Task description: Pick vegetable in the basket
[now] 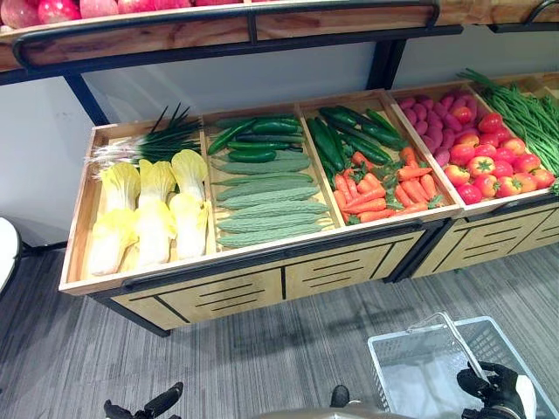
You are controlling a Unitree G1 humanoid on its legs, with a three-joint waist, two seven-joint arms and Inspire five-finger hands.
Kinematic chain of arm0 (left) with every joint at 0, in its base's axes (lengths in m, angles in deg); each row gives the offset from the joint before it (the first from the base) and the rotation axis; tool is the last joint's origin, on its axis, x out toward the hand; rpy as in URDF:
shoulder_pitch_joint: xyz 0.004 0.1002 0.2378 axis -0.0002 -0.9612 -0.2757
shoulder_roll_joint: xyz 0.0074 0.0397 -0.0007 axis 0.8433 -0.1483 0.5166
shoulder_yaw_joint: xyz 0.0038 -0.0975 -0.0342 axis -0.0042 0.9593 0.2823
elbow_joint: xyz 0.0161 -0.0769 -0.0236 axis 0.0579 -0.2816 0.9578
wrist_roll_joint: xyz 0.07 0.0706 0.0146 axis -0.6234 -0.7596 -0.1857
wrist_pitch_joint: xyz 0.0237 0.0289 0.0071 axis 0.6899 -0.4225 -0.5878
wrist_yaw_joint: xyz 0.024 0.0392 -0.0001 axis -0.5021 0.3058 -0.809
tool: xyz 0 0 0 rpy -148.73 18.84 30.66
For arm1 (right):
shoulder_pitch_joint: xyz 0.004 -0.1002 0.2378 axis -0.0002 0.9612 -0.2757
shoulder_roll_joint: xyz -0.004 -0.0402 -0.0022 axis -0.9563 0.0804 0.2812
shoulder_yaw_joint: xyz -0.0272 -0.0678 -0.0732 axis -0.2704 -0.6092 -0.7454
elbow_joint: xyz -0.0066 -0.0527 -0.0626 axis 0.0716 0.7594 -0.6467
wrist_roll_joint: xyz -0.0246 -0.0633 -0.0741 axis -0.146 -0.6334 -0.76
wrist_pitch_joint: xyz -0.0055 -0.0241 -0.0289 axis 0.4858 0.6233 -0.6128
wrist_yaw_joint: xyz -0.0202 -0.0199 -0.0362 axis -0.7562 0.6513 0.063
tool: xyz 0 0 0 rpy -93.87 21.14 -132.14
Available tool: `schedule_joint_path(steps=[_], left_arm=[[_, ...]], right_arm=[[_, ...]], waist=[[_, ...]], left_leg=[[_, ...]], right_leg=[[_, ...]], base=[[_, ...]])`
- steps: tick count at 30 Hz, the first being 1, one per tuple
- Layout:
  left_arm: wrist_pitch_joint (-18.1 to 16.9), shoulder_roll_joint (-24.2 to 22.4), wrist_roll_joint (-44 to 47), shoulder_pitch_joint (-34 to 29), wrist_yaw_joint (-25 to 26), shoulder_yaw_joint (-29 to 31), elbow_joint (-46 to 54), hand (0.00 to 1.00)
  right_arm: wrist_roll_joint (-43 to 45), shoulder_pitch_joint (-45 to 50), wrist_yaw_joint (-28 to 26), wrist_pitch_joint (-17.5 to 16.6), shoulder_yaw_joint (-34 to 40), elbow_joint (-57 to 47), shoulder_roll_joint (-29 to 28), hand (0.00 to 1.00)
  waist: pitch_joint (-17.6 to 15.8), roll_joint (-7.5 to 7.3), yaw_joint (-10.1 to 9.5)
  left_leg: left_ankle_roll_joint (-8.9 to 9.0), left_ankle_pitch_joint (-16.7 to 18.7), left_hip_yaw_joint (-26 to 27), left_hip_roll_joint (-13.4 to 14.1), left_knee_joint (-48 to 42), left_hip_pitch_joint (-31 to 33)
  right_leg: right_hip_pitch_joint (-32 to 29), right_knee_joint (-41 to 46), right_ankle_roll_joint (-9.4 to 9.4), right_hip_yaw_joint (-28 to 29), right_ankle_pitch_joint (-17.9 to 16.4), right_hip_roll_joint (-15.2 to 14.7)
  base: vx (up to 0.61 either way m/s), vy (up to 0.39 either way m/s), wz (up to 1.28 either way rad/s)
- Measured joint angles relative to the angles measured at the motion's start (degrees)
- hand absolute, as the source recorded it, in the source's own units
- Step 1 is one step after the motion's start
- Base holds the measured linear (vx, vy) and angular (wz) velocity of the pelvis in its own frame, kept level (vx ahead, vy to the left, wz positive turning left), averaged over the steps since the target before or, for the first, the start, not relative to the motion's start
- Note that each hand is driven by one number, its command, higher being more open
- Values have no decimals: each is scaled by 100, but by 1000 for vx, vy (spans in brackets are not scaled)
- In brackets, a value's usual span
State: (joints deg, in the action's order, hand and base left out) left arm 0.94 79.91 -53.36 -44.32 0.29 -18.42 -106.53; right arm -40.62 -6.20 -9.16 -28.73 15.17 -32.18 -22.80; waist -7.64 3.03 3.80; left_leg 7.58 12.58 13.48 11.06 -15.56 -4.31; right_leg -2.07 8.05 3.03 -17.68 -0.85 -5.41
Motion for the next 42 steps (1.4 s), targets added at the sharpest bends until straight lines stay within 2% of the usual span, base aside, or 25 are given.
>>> schedule_joint_path(steps=[1, 2, 3, 4, 7, 9, 10, 12, 13, 15, 16, 19, 20, 22, 23, 24, 25, 26, 27, 28, 30, 32, 36, 39, 42], left_arm=[[0, 1, -3, 6, -2, -11, 20, 100], [-1, -21, -3, 28, -2, -16, 34, 100], [1, -96, -1, 46, 1, -20, 42, 100], [9, -225, 2, 0, 2, -27, 37, 100], [14, -296, 1, -24, -1, -101, 5, 100], [13, -340, 3, -35, -8, -133, 1, 100], [13, -350, 3, -37, -9, -133, 1, 100], [14, -372, 2, -52, -12, -133, 1, 100], [28, -388, 4, -76, -21, -133, -3, 100], [56, -388, 6, -127, -32, -192, -5, 100], [55, -323, 6, -100, -40, -379, -6, 100], [55, -189, -11, 42, -43, -657, -6, 100], [56, -150, -10, 70, -44, -725, -12, 100], [180, -109, 28, 97, -35, -733, -77, 100], [245, -109, 35, 78, -33, -711, -159, 100], [325, -113, 41, 13, -14, -688, -248, 100], [381, -112, 46, -72, 12, -672, -247, 100], [393, -106, 47, -71, 36, -631, -243, 100], [397, -79, 82, -71, 93, -478, -243, 100], [396, -24, 178, -61, 177, -359, -233, 100], [400, 27, 276, -17, 252, -92, -221, 100], [430, -15, 302, 44, 321, 120, -225, 100], [407, -111, 306, 128, 475, 209, -226, 100], [334, -177, 302, 127, 528, 229, -226, 100], [204, -215, 303, 127, 557, 229, -226, 100]], right_arm=[[-1, 12, 18, -5, 1, 10, -21, 0], [-2, 9, 19, -9, 1, 9, -20, 0], [-3, -51, 39, -54, 77, 9, -18, 0], [-2, -95, 127, -85, 238, 9, -17, 0], [-1, -82, 149, -82, 444, 9, -21, 0], [23, -69, 145, -81, 698, 9, 8, 0], [36, -67, 142, -81, 720, 9, 29, 0], [71, -66, 124, -85, 773, 9, 92, 0], [84, -77, 121, -82, 772, 15, 120, 0], [68, -103, 89, -85, 627, 19, 91, 0], [33, -90, 90, -83, 599, 20, 58, 0], [12, -104, 104, -56, 591, 46, 3, 0], [6, -123, 104, -33, 583, 68, -10, 0], [-31, -257, 110, 16, 390, 109, -7, 0], [-30, -320, 110, 18, 316, 135, -10, 0], [-32, -432, 107, 17, 196, 206, -12, 0], [-35, -520, 100, 13, 149, 278, -22, 0], [-36, -547, 90, 11, 134, 307, -26, 0], [-36, -580, 87, 1, 132, 343, -60, 0], [-33, -642, 88, -37, 132, 449, -70, 0], [-23, -722, 127, -94, 135, 614, -69, 0], [-21, -789, 187, -233, 132, 670, -68, 0], [-21, -798, 233, -262, -31, 1008, -68, 0], [-26, -767, 264, -231, -50, 1140, -70, 0], [-26, -765, 276, -227, -46, 1174, -69, 0]], waist=[[-52, -61, 13], [-107, -96, 3], [-248, -214, -26], [-272, -170, -28], [-294, -137, -27], [-303, -132, -21], [-306, -126, -17], [-310, -29, -7], [-311, 26, -22], [-226, -96, -23], [-192, -180, -4], [-191, -225, -9], [-178, -199, -10], [-137, -123, -52], [-138, -122, -64], [-136, -112, -119], [-123, -79, -197], [-131, -82, -227], [-158, -77, -242], [-179, -171, -244], [-171, -334, -293], [-161, -357, -315], [-154, -243, -364], [-116, -178, -377], [-107, -166, -375]], left_leg=[[55, -82, -18, 2, -836, 356], [125, -222, -43, 2, -1283, 560], [64, -579, -175, 2, -2083, 977], [-67, -342, -265, 33, -2083, 1093], [-100, -286, -423, 178, -1475, 1149], [-166, -334, -761, 274, -634, 1154], [-165, -333, -865, 283, -477, 1156], [-145, -196, -1135, 312, -157, 1135], [60, -223, -1199, 290, -170, 1132], [103, -247, -1060, -66, -329, 1100], [47, -161, -914, -311, -390, 1135], [-125, 42, -729, -572, -611, 1163], [-177, 112, -656, -610, -619, 1123], [-244, 134, -396, -619, -304, 787], [-266, 125, -286, -604, -190, 664], [-301, 113, -90, -553, -20, 461], [-347, 97, 47, -482, 82, 306], [-382, 105, 51, -433, 118, 251], [-393, 111, 58, -348, 146, 229], [-392, 111, 57, -301, 149, 230], [-386, 113, 66, -328, 144, 234], [-374, 106, 86, -282, 158, 253], [-206, 10, 8, -225, 326, 150], [-109, -46, -14, -184, 445, 29], [-105, -49, -47, -190, 496, -13]], right_leg=[[-88, 264, 5, 47, -172, -109], [-114, 353, -10, 109, -212, -168], [-127, 488, -46, 266, -281, -308], [-116, 526, -25, 411, -349, -340], [-132, 711, 11, 548, -497, -374], [-256, 1133, 123, 765, -774, -498], [-312, 1256, 156, 827, -848, -529], [-404, 1531, 350, 1046, -1026, -557], [-426, 1588, 449, 1175, -1082, -562], [-374, 1347, 688, 1545, -995, -802], [-361, 1064, 776, 1719, -897, -1020], [-203, 636, 916, 1840, -554, -1287], [-203, 605, 852, 1880, -423, -1320], [-391, 763, 491, 1897, 68, -1294], [-442, 820, 393, 1825, 189, -1279], [-535, 920, 187, 1565, 443, -1240], [-600, 997, 85, 1238, 680, -1207], [-672, 1033, 90, 1088, 677, -1169], [-707, 994, 239, 907, 463, -1002], [-707, 828, 269, 776, 425, -800], [-655, 604, 244, 410, 405, -706], [-441, 169, 244, 331, 406, -617], [102, -675, 307, 9, 446, -473], [344, -922, 337, -127, 465, -399], [469, -1070, 385, -220, 498, -378]], base=[[18, -36, -9], [0, -61, -18], [8, -70, -45], [20, -42, -43], [46, 39, -31], [103, 167, -35], [106, 235, -44], [116, 282, -49], [167, 383, -61], [282, 487, -62], [307, 421, -34], [223, 257, -20], [267, 286, -33], [291, 303, -64], [297, 305, -88], [225, 233, -87], [238, 230, -80], [166, 110, -52], [164, 73, -18], [157, 7, -4], [156, -52, -9], [142, -82, -12], [93, -98, 14], [39, -71, 13], [-16, -42, 11]])
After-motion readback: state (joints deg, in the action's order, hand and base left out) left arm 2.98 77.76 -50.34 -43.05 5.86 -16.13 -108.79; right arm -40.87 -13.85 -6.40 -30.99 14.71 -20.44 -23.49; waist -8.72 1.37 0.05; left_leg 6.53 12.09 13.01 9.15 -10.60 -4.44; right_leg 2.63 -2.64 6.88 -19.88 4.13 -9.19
